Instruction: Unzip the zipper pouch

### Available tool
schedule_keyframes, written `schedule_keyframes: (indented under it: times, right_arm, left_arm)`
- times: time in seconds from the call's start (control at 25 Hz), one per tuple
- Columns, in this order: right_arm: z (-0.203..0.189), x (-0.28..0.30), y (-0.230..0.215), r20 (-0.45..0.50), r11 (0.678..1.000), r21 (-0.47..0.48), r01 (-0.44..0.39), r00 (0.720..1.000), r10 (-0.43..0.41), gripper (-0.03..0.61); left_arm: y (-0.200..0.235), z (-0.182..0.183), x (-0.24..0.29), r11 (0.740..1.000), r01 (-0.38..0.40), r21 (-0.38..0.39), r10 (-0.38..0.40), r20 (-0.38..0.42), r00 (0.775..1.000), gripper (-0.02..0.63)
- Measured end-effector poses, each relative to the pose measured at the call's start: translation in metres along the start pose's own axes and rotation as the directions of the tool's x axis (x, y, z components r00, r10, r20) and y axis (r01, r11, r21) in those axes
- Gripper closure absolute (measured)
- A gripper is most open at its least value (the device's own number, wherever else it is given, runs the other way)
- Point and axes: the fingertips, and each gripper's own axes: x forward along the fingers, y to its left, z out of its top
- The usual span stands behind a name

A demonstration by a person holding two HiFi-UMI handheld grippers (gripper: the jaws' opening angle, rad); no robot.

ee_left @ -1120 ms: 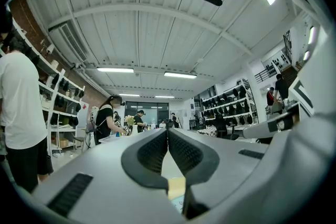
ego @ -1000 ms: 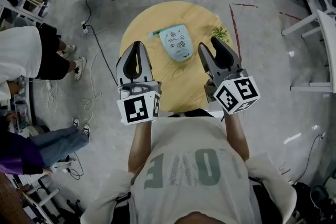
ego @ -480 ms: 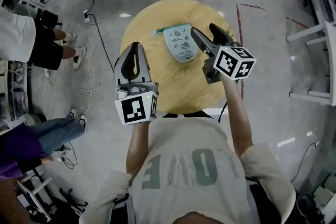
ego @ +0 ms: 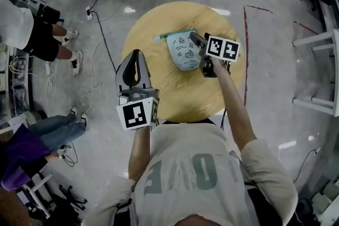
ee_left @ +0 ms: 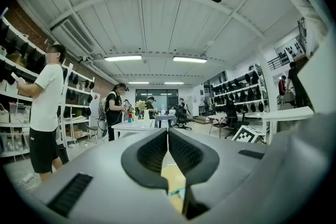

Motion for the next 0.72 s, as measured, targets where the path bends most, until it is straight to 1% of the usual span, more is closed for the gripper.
schedule_keyframes:
  times: [0.08, 0.16, 0.32, 0.44, 0.52, 0.64, 0.72]
  right_arm:
    - [-0.006, 0.013, -0.009, -0.029, 0.999, 0.013, 0.029, 0.999, -0.028, 0.241]
    - [-0.013, 0.023, -0.015, -0.063, 0.999, 0.025, 0.037, 0.997, -0.036, 0.241]
    - [-0.024, 0.038, -0.018, -0.123, 0.999, 0.05, 0.008, 0.992, -0.002, 0.242]
    - [-0.027, 0.043, -0.015, -0.142, 0.997, 0.07, -0.033, 0.989, 0.042, 0.253]
    - [-0.03, 0.046, -0.017, -0.151, 0.997, 0.067, -0.039, 0.987, 0.048, 0.272]
    - [-0.036, 0.051, -0.025, -0.175, 0.998, 0.06, -0.016, 0.984, 0.027, 0.306]
    - [-0.039, 0.052, -0.031, -0.184, 0.998, 0.061, 0.008, 0.983, 0.003, 0.355]
  left_arm:
    - [0.002, -0.005, 0.004, 1.0, -0.003, 0.0, 0.003, -0.015, 1.0, 0.584]
    - [0.002, -0.011, 0.007, 1.0, -0.007, -0.002, 0.006, -0.034, 0.999, 0.584]
    - [0.001, -0.022, 0.012, 1.0, -0.012, -0.006, 0.012, -0.066, 0.998, 0.584]
    - [0.001, -0.027, 0.013, 1.0, -0.016, -0.009, 0.015, -0.081, 0.997, 0.584]
    - [0.002, -0.032, 0.013, 1.0, -0.021, -0.011, 0.02, -0.089, 0.996, 0.584]
    - [0.004, -0.034, 0.013, 0.999, -0.031, -0.009, 0.03, -0.095, 0.995, 0.584]
    - [0.004, -0.035, 0.013, 0.999, -0.034, -0.007, 0.033, -0.098, 0.995, 0.584]
